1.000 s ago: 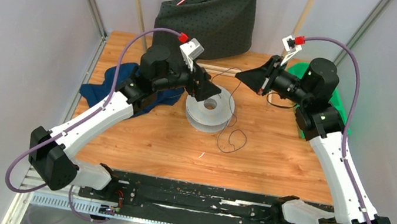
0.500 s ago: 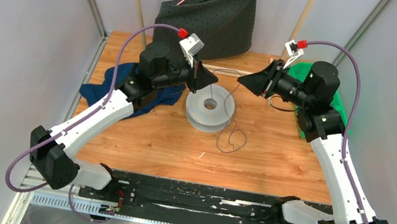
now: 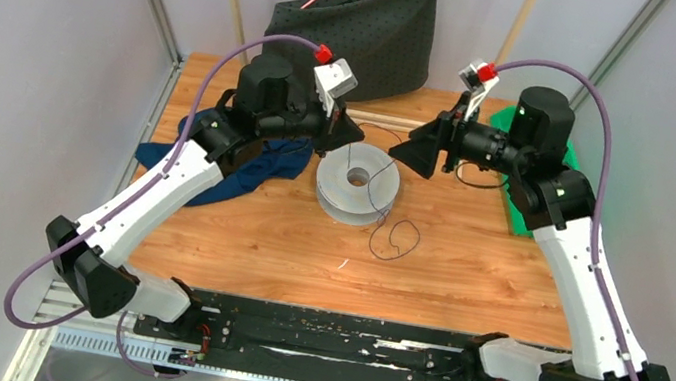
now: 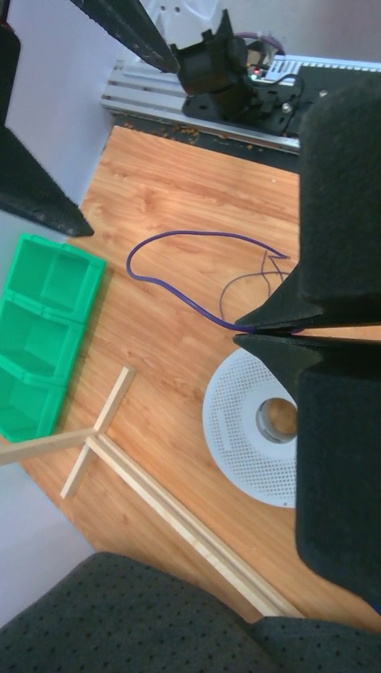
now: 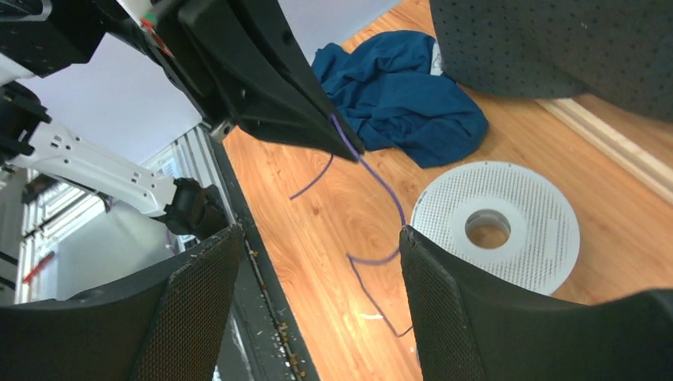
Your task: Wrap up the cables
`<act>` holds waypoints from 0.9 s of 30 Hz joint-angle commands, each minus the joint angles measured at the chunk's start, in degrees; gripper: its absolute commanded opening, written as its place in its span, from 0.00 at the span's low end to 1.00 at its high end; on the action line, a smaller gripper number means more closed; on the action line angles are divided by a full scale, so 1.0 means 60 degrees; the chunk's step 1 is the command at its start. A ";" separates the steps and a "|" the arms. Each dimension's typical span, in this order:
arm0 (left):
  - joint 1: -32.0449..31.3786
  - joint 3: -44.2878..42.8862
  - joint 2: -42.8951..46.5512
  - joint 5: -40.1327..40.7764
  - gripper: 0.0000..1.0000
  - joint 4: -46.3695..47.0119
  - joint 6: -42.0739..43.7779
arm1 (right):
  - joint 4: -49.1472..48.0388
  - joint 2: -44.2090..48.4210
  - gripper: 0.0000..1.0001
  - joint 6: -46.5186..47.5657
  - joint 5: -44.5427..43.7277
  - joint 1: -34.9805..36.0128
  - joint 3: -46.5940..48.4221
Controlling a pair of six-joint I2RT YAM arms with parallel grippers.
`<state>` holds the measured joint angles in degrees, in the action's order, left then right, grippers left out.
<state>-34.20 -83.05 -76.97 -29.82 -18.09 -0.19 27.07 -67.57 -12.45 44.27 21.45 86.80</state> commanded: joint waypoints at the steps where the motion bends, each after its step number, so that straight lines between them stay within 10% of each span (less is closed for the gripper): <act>1: 0.0030 -0.0382 -0.0236 -0.0555 0.00 -0.1044 0.0726 | 0.0102 -0.0601 0.75 0.1160 -0.0387 0.0509 0.0600; 12: 0.0030 -0.0557 -0.0222 -0.0880 0.00 -0.1262 0.0892 | -0.0018 -0.1760 0.59 0.1272 0.0671 0.0787 0.0889; 19: 0.0039 -0.0575 -0.0199 -0.0896 0.00 -0.1257 0.0924 | -0.0020 -0.1699 0.05 0.1108 0.0670 0.0789 0.0705; 23: 0.0030 -0.0613 -0.0196 -0.0640 0.00 -0.1228 0.0776 | 0.0022 -0.1356 0.01 0.1123 0.0307 0.0776 0.0402; 24: 0.0030 -0.0648 -0.0194 -0.0438 0.08 -0.1233 0.0681 | 0.0039 -0.1225 0.01 0.1123 0.0156 0.0753 0.0300; 27: 0.0030 -0.1225 -0.0445 0.0339 0.81 -0.2002 0.0505 | 0.0199 -0.0706 0.01 0.1074 -0.0494 0.0494 -0.0202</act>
<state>-34.20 -85.62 -78.28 -32.62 -25.19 3.99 27.11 -76.20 -6.24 45.89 25.39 88.58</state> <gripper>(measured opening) 0.506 0.015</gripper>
